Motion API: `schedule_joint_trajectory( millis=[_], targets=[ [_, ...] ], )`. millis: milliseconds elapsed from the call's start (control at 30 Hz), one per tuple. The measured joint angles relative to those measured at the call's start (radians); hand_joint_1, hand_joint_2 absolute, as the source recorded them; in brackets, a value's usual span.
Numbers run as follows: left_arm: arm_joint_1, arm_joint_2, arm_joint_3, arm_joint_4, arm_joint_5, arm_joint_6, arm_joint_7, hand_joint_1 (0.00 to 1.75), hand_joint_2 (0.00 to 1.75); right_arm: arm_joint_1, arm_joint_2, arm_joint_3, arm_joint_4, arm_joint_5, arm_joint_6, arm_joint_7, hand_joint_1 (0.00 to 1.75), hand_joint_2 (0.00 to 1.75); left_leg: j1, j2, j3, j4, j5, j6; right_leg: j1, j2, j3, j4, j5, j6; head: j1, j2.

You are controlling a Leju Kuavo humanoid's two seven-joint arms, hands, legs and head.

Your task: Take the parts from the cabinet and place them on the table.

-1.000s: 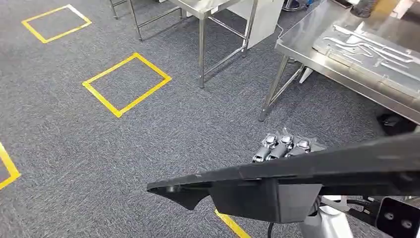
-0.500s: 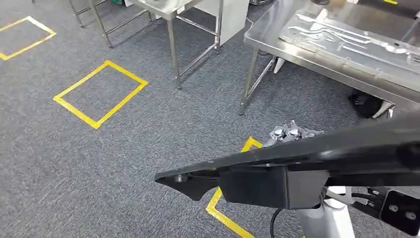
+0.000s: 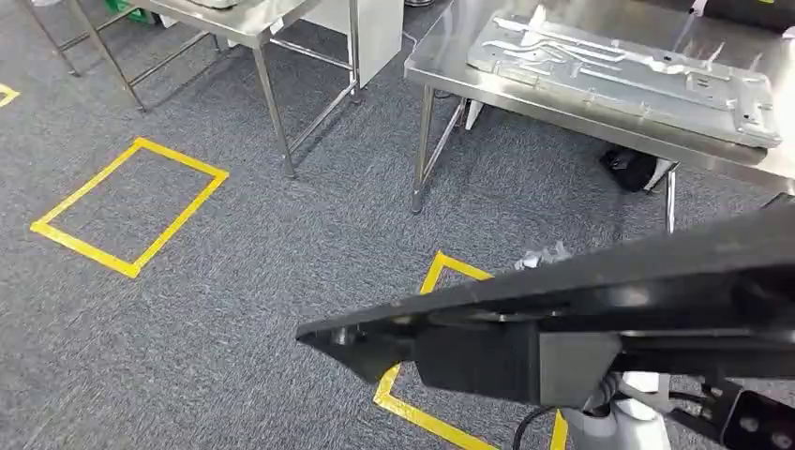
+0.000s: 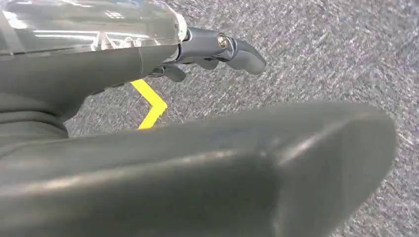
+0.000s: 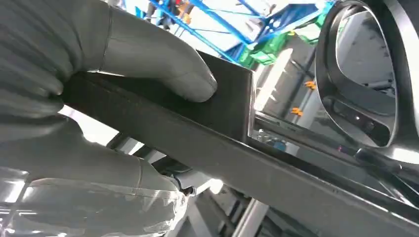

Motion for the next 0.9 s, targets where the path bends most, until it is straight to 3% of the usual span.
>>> schedule_joint_trajectory(
  millis=[33,67,133,167,200,233,267,300,333,367,467,500,533,567,633,667,700,733,800,833,867,900],
  targets=[
    [0.0,0.0,0.0,0.0,-0.001,0.0,0.002,0.0,0.0,-0.001,-0.002,0.002,-0.002,0.0,-0.001,-0.001,1.75,1.75,-0.001,0.008,0.0,-0.001,0.0,0.004,0.006,-0.05,-0.013,0.03,-0.022,0.004,0.0,0.0],
    [0.003,0.0,0.0,0.0,-0.001,-0.001,0.003,0.0,0.0,-0.001,-0.005,0.006,-0.003,0.0,-0.004,-0.001,1.75,1.75,-0.004,0.022,0.0,-0.001,-0.001,0.011,0.005,-0.079,-0.045,0.095,-0.059,0.009,0.0,0.0],
    [0.009,0.0,0.0,0.0,-0.001,-0.004,0.003,0.0,0.0,-0.001,-0.006,0.015,-0.002,-0.003,-0.013,0.004,1.75,1.75,-0.008,0.048,-0.001,-0.001,-0.003,0.014,-0.001,-0.092,-0.122,0.253,-0.126,0.013,0.0,0.0],
    [0.008,0.0,0.0,0.0,-0.002,-0.006,0.004,0.0,0.0,0.0,-0.008,0.018,-0.002,-0.004,-0.024,0.01,1.75,1.75,-0.009,0.061,-0.002,-0.001,-0.003,0.014,-0.002,-0.094,-0.146,0.304,-0.135,0.014,0.0,0.0],
    [0.007,0.0,0.0,0.0,-0.005,-0.008,0.005,0.0,0.0,0.0,-0.01,0.022,-0.002,-0.004,-0.037,0.016,1.75,1.75,-0.009,0.072,-0.001,-0.001,-0.005,0.014,-0.002,-0.095,-0.144,0.299,-0.12,0.013,0.0,0.0],
    [0.006,-0.001,-0.002,0.0,-0.006,-0.009,0.006,0.0,0.0,0.0,-0.011,0.026,-0.002,-0.004,-0.045,0.021,1.75,1.75,-0.01,0.082,0.001,-0.001,-0.006,0.015,-0.001,-0.096,-0.119,0.251,-0.087,0.01,0.0,0.0],
    [0.006,-0.003,-0.002,0.0,-0.009,-0.01,0.008,0.0,0.0,0.0,-0.012,0.03,-0.003,-0.004,-0.051,0.023,1.75,1.75,-0.01,0.092,0.004,-0.001,-0.008,0.014,0.001,-0.102,-0.072,0.164,-0.043,0.004,0.0,0.0],
    [0.005,-0.005,-0.003,0.0,-0.009,-0.011,0.008,0.0,0.0,0.0,-0.014,0.035,-0.004,-0.006,-0.058,0.023,1.75,1.75,-0.011,0.101,0.009,-0.001,-0.011,0.012,0.006,-0.122,-0.016,0.064,-0.002,-0.006,0.0,0.0],
    [0.005,-0.006,-0.003,0.0,-0.009,-0.013,0.007,0.0,0.0,0.0,-0.016,0.038,-0.004,-0.007,-0.061,0.022,1.75,1.75,-0.011,0.106,0.013,-0.002,-0.013,0.01,0.018,-0.171,0.017,-0.003,0.0,-0.014,0.0,0.0],
    [0.005,-0.009,-0.003,0.0,-0.009,-0.015,0.006,0.0,0.0,0.0,-0.019,0.042,-0.005,-0.007,-0.065,0.021,1.75,1.75,-0.017,0.116,0.012,-0.001,-0.016,0.004,0.029,-0.178,0.021,-0.014,-0.004,-0.018,0.0,0.0],
    [0.004,-0.01,-0.003,0.0,-0.009,-0.021,0.004,0.0,0.0,0.009,-0.026,0.048,-0.005,-0.007,-0.076,0.013,1.75,1.75,-0.014,0.145,0.02,-0.009,-0.016,-0.007,0.03,-0.143,0.015,-0.015,0.0,-0.025,0.0,0.0],
    [0.002,-0.011,-0.003,0.0,-0.009,-0.025,0.003,0.0,0.0,0.013,-0.028,0.05,-0.005,-0.007,-0.079,0.011,1.75,1.75,-0.017,0.146,0.021,-0.007,-0.024,-0.015,0.015,-0.131,0.028,-0.035,0.01,-0.033,0.0,0.0],
    [-0.001,-0.011,-0.003,0.0,-0.009,-0.027,0.001,0.0,0.0,0.016,-0.029,0.054,-0.004,-0.007,-0.082,0.009,1.75,1.75,-0.014,0.1,0.02,0.013,-0.038,-0.018,0.015,-0.124,0.036,-0.045,0.012,-0.035,0.0,0.0],
    [0.0,-0.011,-0.004,0.0,-0.009,-0.027,0.001,0.0,0.0,0.015,-0.029,0.056,-0.002,-0.007,-0.085,0.007,1.75,1.75,-0.013,0.069,-0.004,0.067,-0.071,-0.018,0.012,-0.117,0.036,-0.044,0.014,-0.04,0.0,0.0],
    [0.007,-0.013,-0.004,0.0,-0.008,-0.029,0.002,0.0,0.0,0.017,-0.028,0.07,0.005,-0.006,-0.088,0.007,1.75,1.75,-0.012,0.046,-0.08,0.22,-0.14,-0.023,0.011,-0.093,0.035,-0.044,0.013,-0.042,0.0,0.0],
    [0.011,-0.013,-0.004,0.0,-0.007,-0.03,0.003,0.0,0.0,0.017,-0.028,0.074,0.009,-0.005,-0.088,0.007,1.75,1.75,-0.013,0.045,-0.113,0.281,-0.155,-0.025,0.011,-0.08,0.034,-0.043,0.013,-0.042,0.0,0.0],
    [0.011,-0.013,-0.003,0.0,-0.004,-0.032,0.003,0.0,0.0,0.016,-0.027,0.078,0.013,-0.005,-0.089,0.007,1.75,1.75,-0.012,0.045,-0.126,0.297,-0.146,-0.026,0.011,-0.068,0.035,-0.042,0.013,-0.042,0.0,0.0],
    [0.01,-0.014,-0.003,0.0,-0.002,-0.034,0.003,0.0,0.0,0.014,-0.027,0.082,0.016,-0.005,-0.089,0.01,1.75,1.75,-0.012,0.045,-0.116,0.263,-0.112,-0.027,0.01,-0.055,0.036,-0.04,0.012,-0.041,0.0,0.0],
    [0.009,-0.014,-0.003,0.0,0.0,-0.048,-0.001,0.0,0.0,0.004,-0.026,0.09,0.023,-0.005,-0.089,0.018,1.75,1.75,-0.007,0.031,-0.046,0.103,-0.016,-0.03,0.005,-0.03,0.036,-0.03,0.007,-0.033,0.0,0.0],
    [0.009,-0.014,-0.003,0.0,0.002,-0.053,-0.002,0.0,0.0,-0.002,-0.026,0.092,0.026,-0.005,-0.09,0.023,1.75,1.75,-0.001,-0.003,-0.014,0.029,0.012,-0.032,0.004,-0.021,0.032,-0.021,0.002,-0.026,0.0,0.0],
    [0.008,-0.016,-0.003,0.0,0.003,-0.059,-0.004,0.0,0.0,-0.01,-0.026,0.094,0.029,-0.006,-0.091,0.024,1.75,1.75,0.0,-0.036,-0.007,0.005,-0.005,-0.03,0.011,-0.011,0.021,-0.005,-0.002,-0.019,0.0,0.0],
    [0.008,-0.017,-0.003,0.0,0.004,-0.063,-0.006,0.0,0.0,-0.014,-0.026,0.095,0.031,-0.007,-0.091,0.026,1.75,1.75,0.0,-0.029,-0.008,0.013,-0.003,-0.018,0.006,-0.001,0.016,-0.007,0.0,-0.015,0.0,0.0]
  ],
)
